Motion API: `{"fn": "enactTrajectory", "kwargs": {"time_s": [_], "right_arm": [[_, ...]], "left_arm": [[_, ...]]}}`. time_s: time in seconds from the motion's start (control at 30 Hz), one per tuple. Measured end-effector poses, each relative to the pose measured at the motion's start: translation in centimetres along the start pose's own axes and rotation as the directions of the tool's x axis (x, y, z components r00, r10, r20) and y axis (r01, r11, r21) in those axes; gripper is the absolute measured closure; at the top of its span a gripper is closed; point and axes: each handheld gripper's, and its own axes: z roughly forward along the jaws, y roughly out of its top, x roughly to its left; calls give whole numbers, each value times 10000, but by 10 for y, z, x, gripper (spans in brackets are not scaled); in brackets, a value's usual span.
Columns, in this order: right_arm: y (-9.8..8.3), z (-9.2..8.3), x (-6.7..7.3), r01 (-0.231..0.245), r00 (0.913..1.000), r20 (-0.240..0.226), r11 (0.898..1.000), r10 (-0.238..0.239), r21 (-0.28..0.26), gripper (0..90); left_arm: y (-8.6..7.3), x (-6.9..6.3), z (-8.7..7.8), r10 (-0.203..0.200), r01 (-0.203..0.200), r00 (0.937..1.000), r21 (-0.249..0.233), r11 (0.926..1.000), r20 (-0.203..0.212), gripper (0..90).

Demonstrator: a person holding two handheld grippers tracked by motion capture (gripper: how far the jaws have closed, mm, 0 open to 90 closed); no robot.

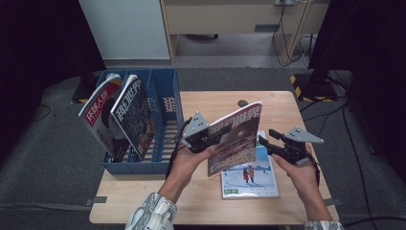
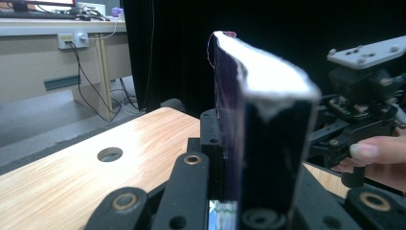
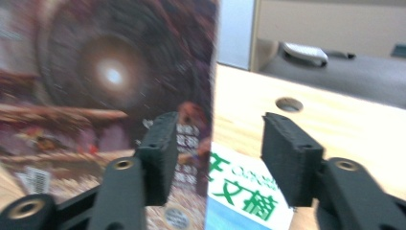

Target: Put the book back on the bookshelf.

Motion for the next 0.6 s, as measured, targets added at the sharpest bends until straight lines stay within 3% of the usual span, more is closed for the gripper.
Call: {"fn": "enactTrajectory", "kwargs": {"time_s": [0.23, 0.33, 0.6], "right_arm": [[-10, 8, -9, -165, 9972, 748, 9936, 82, 1121, 305], [-17, 13, -15, -367, 9943, 1053, 9825, 176, 1826, 252], [-42, 19, -32, -920, 9832, 1772, 9571, 437, 2748, 217]], "left_arm": [[0, -1, 0, 3, -3, 10000, -13, 10000, 48, 838], [0, -1, 0, 16, -16, 10000, -6, 10000, 36, 838], [1, -4, 0, 133, -133, 9998, -27, 9999, 137, 838]]}}
